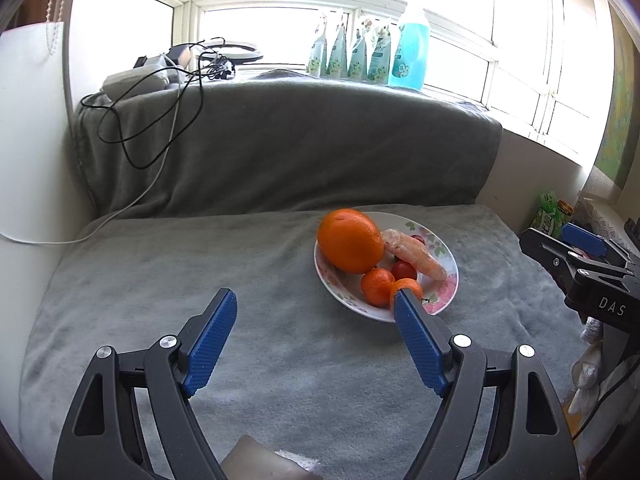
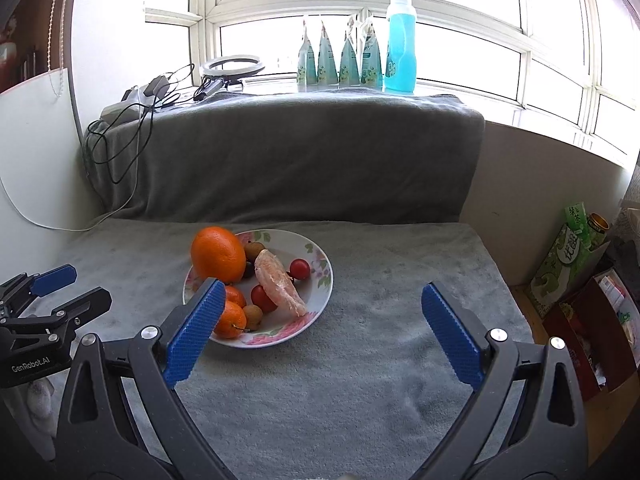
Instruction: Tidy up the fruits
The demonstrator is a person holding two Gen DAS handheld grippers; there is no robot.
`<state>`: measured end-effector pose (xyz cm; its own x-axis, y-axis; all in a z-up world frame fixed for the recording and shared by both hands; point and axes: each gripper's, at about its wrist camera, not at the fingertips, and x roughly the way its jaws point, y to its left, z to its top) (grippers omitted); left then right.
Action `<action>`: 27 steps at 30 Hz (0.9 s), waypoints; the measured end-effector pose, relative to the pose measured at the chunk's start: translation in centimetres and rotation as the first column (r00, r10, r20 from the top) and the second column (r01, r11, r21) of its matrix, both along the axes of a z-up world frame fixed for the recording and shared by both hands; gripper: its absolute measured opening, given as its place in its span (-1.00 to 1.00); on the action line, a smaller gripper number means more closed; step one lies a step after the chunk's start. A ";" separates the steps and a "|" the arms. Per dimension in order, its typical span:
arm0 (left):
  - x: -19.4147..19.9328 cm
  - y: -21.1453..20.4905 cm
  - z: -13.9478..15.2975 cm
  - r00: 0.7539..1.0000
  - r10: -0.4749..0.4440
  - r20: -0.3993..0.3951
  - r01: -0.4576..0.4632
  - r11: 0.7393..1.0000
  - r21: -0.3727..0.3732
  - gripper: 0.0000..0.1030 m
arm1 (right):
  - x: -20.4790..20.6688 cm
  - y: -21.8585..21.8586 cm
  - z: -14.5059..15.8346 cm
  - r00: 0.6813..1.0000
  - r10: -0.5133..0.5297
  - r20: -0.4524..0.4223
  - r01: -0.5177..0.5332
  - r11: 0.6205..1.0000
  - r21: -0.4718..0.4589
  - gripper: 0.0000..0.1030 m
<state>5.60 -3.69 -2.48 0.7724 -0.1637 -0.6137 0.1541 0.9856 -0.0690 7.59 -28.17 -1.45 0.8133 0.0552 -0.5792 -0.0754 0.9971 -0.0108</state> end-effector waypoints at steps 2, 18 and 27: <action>-0.1 0.0 0.0 1.000 -0.001 0.002 0.001 1.000 0.004 0.57 | 0.1 0.0 0.0 1.000 0.002 0.000 -0.002 1.000 0.000 0.95; 0.0 -0.1 0.0 1.000 0.000 -0.006 0.000 1.000 0.003 0.57 | -0.1 0.0 0.1 1.000 0.005 -0.005 -0.005 1.000 0.003 0.95; 0.1 -0.3 -0.3 1.000 0.005 -0.017 -0.005 1.000 0.006 0.58 | -0.2 0.1 -0.4 1.000 0.002 -0.020 -0.002 1.000 0.007 0.95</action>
<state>5.72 -4.02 -2.78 0.7623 -0.1560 -0.6281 0.1477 0.9868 -0.0658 7.42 -28.08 -1.86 0.8013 0.0609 -0.5951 -0.0774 0.9970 -0.0023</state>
